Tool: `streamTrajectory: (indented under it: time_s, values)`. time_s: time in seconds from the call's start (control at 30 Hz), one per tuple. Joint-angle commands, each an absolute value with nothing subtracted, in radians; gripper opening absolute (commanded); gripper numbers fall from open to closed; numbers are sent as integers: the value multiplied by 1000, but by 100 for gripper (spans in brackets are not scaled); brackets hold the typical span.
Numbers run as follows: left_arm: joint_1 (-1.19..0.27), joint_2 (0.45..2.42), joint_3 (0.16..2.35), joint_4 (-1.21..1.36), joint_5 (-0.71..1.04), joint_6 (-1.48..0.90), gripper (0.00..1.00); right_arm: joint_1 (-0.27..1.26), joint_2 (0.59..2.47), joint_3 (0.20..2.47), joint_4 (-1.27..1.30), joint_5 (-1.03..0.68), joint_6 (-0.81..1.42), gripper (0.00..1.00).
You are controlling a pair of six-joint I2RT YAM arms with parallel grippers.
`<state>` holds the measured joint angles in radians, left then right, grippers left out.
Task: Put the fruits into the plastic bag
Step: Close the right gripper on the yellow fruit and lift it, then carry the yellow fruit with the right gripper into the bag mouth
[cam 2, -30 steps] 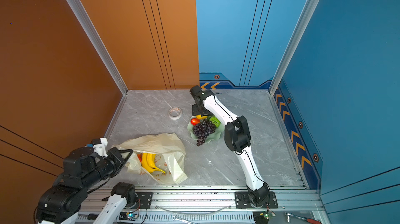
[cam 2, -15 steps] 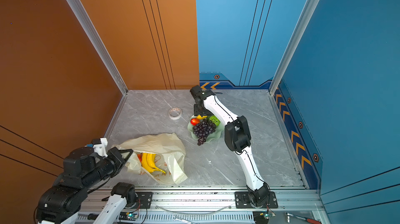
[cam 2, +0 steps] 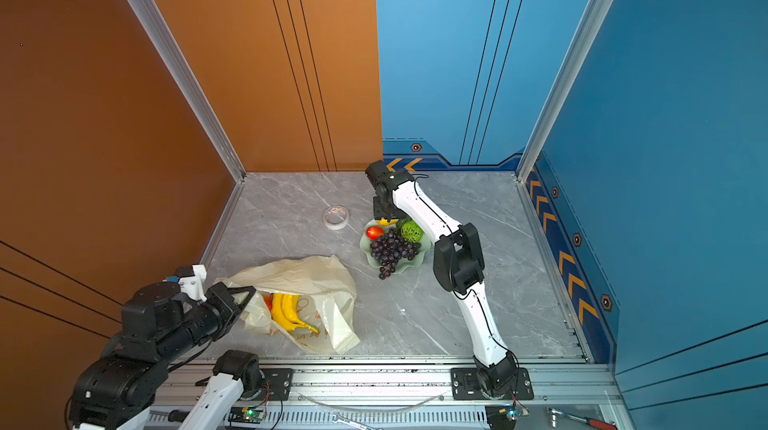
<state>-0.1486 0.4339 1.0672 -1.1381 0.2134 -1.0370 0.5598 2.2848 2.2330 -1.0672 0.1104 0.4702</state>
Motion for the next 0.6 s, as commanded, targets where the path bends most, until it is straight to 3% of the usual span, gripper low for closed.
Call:
streamTrajectory:
  time_s: [0.0,0.3,0.57]
  values:
    - [-146,433,1081,-1149,211,-1028,0,548,2200,2240,-1102,139,456,54]
    - [-146,435,1094,-1148,209,-1023,0,521,2066,2229,-1101,69,463,53]
    - [-146,434,1106,-1146,212,-1017,0,447,1824,2117,-1021,-195,493,53]
